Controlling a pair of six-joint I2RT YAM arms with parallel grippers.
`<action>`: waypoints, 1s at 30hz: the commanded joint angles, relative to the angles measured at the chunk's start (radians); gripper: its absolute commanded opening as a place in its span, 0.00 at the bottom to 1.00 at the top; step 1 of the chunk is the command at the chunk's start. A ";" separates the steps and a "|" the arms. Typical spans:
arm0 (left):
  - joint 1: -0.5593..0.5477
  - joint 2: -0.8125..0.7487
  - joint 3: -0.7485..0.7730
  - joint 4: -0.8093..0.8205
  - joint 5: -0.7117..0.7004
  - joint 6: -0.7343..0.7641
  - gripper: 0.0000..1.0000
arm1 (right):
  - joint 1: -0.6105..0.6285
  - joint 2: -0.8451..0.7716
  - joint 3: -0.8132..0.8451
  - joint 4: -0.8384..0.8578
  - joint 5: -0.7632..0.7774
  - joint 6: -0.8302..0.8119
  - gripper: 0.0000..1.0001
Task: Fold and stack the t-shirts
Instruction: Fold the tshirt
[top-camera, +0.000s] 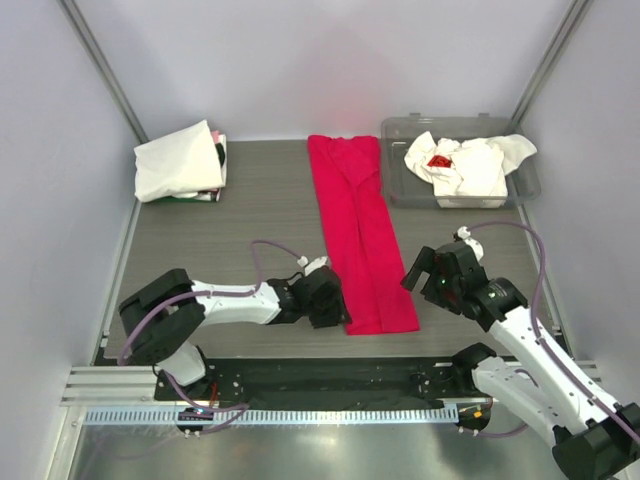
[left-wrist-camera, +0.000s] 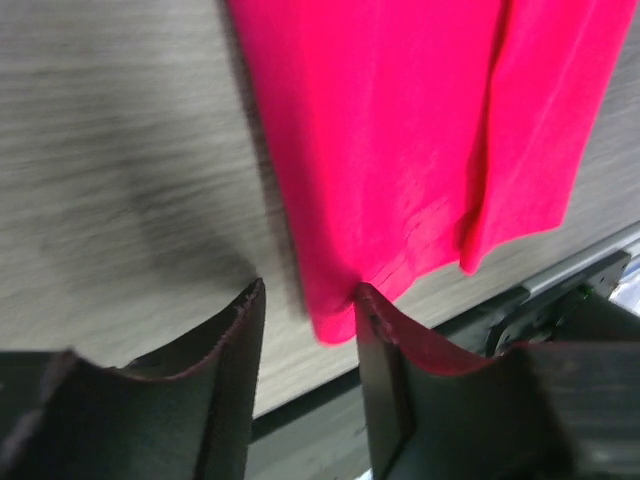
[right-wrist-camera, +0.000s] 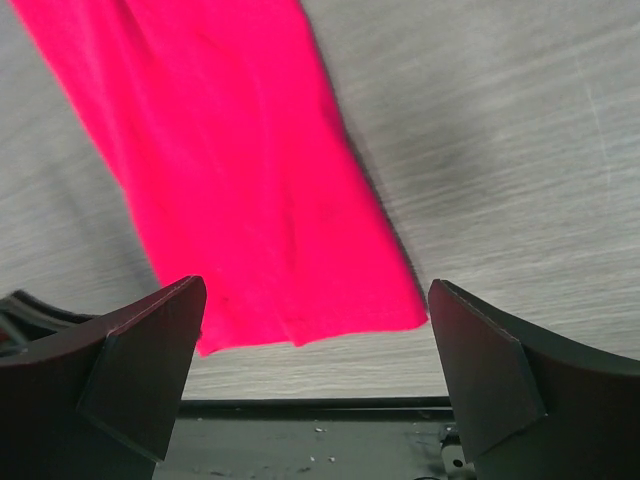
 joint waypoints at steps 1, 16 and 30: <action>-0.013 0.030 0.051 0.077 -0.047 -0.035 0.41 | 0.003 0.029 -0.058 0.025 -0.028 0.022 0.99; -0.040 -0.207 -0.091 -0.050 -0.189 -0.156 0.00 | 0.121 0.134 -0.268 0.223 -0.127 0.157 0.60; -0.152 -0.532 -0.369 -0.179 -0.281 -0.388 0.52 | 0.476 0.112 -0.291 0.286 -0.029 0.407 0.71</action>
